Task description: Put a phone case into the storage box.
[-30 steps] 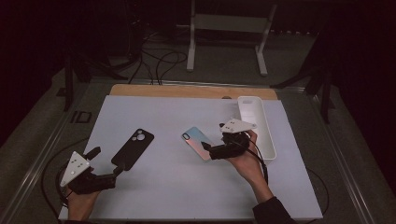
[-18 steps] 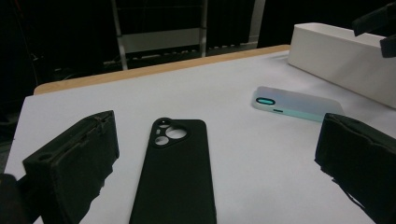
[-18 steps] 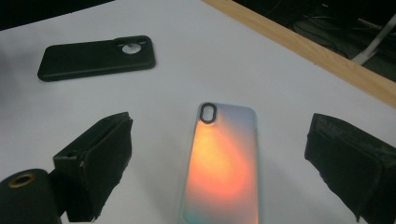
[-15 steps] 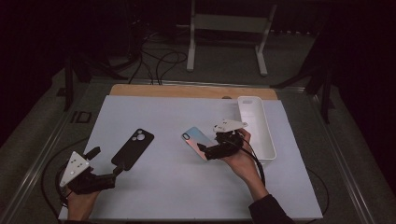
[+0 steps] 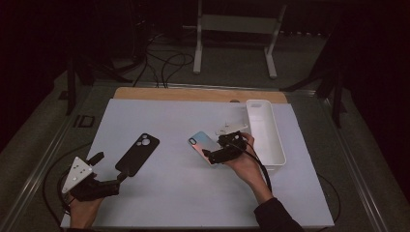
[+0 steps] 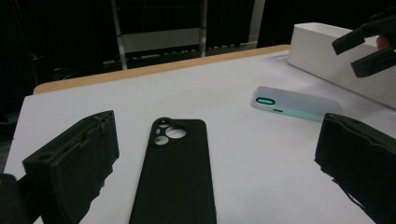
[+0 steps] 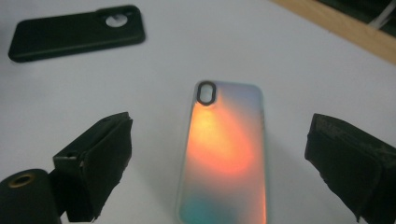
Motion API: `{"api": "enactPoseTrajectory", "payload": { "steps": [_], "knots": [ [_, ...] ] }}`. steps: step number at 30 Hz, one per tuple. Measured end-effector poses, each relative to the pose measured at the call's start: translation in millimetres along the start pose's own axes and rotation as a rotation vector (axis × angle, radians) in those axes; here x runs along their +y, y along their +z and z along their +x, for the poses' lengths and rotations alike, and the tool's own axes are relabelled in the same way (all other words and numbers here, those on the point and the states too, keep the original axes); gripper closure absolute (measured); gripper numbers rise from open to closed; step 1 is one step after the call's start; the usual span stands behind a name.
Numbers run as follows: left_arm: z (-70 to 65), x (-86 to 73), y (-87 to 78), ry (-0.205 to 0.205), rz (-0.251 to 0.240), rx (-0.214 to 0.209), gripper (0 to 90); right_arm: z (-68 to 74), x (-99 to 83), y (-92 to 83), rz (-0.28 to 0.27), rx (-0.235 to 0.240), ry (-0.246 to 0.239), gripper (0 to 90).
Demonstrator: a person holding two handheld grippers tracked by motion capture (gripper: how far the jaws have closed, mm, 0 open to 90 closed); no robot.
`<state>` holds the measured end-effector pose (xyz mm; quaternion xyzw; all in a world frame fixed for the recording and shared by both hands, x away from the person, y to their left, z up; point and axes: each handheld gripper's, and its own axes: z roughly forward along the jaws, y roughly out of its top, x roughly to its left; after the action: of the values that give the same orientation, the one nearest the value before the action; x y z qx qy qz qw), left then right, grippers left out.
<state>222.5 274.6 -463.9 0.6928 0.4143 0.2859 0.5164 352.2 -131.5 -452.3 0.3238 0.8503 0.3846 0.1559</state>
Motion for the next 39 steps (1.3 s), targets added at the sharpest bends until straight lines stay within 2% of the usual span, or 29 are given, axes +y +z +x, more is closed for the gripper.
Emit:
{"api": "enactPoseTrajectory", "payload": {
  "steps": [33,39],
  "knots": [
    [0.2,-0.7,1.0,-0.001,0.006,-0.003,0.0,-4.5,-8.2,39.2,0.189,0.003,-0.005,7.3],
    [0.1,-0.8,1.2,-0.002,0.007,-0.004,0.0,-7.2,-11.6,45.0,0.225,0.005,0.012,7.3]
  ]
}}
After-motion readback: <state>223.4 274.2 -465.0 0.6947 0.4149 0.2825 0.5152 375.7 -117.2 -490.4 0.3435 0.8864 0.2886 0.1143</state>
